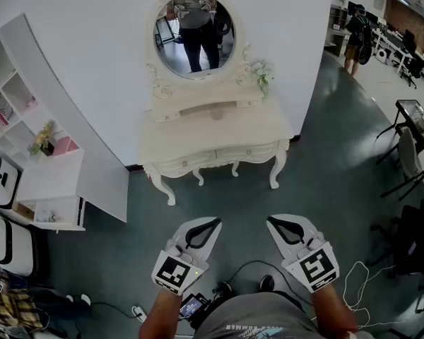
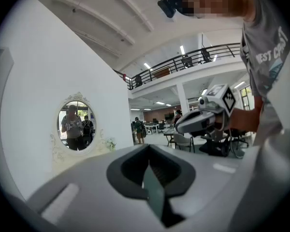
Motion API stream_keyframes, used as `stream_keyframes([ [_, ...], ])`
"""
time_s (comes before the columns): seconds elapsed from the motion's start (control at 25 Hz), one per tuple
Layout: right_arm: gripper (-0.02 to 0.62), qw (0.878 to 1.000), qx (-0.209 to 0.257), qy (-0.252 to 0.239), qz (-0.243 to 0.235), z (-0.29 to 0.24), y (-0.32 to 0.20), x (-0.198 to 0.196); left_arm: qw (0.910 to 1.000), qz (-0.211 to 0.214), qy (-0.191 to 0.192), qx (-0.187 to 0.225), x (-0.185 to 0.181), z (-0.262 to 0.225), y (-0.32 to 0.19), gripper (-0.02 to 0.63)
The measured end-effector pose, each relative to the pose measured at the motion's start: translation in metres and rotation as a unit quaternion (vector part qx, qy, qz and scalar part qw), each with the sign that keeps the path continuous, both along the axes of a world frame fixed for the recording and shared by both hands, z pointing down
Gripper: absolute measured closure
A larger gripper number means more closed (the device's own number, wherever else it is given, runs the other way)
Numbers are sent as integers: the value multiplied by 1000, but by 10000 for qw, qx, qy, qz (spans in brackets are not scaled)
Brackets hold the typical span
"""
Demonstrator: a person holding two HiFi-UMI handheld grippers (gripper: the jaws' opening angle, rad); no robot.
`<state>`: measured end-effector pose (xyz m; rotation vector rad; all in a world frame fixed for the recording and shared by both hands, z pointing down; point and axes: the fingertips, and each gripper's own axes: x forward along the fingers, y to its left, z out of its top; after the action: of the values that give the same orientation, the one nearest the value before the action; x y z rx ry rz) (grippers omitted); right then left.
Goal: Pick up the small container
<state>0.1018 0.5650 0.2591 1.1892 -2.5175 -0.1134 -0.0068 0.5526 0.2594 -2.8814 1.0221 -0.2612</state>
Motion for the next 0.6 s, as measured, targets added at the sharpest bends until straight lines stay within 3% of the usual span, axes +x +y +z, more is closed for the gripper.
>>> stream_keyframes([
  [0.6, 595, 9999, -18, -63, 139, 2, 4, -43, 9999, 106, 8, -24, -45, 6, 3, 603],
])
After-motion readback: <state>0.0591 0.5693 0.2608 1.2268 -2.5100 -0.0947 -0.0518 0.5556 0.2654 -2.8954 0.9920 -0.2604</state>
